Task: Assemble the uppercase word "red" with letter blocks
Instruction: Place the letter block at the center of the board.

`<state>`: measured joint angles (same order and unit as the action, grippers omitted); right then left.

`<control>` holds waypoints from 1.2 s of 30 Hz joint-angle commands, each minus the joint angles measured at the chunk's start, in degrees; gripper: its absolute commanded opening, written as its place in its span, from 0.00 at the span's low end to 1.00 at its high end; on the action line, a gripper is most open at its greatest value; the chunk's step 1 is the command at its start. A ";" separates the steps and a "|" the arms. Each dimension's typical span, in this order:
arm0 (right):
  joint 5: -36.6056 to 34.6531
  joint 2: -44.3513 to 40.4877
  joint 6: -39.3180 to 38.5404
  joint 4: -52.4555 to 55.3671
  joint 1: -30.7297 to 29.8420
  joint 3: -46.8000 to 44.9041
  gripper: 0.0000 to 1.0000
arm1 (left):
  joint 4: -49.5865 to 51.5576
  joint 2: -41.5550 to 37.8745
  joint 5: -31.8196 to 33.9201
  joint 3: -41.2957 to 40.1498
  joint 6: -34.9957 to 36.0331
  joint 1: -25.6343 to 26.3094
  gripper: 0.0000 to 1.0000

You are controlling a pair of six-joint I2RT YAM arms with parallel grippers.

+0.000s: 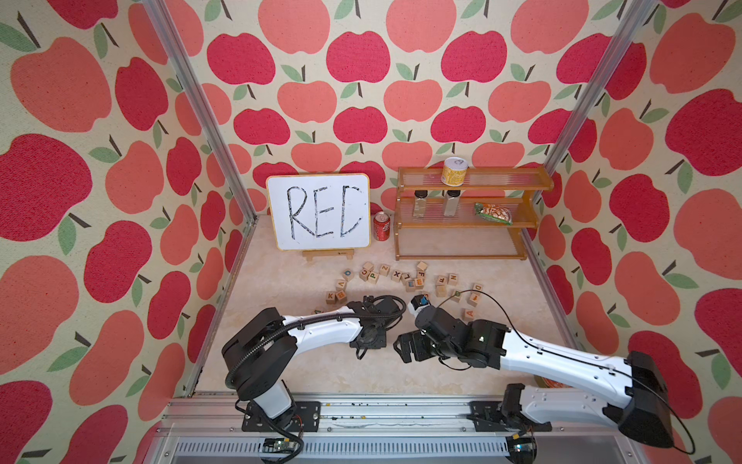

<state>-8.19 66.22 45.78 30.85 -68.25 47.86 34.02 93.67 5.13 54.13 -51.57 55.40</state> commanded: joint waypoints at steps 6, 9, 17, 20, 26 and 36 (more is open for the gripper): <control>-1.38 -2.17 1.49 0.53 -0.31 -2.49 0.99 | -1.21 2.11 0.05 -1.20 -0.61 0.24 0.12; -1.81 -3.14 1.85 0.89 -0.31 -3.20 0.99 | -1.61 2.21 -0.09 -1.46 -0.68 0.24 0.16; -2.60 -5.56 2.98 1.00 -0.31 -5.20 0.99 | -1.92 2.38 -0.12 -2.05 -0.64 0.23 0.30; -2.72 -5.91 3.19 0.97 -0.31 -5.50 0.99 | -2.00 2.54 -0.16 -2.16 -0.47 0.23 0.36; -2.69 -5.57 3.17 0.70 -0.31 -5.49 0.99 | -2.14 2.52 -0.30 -2.12 -0.14 0.24 0.47; -3.06 -5.48 3.01 0.96 -0.31 -5.12 0.99 | 0.28 -0.61 1.49 -1.41 0.20 -0.20 0.91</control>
<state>-9.91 61.19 48.18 30.92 -68.25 43.09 30.85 94.48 5.19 53.39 -51.51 55.42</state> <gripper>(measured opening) 0.991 0.895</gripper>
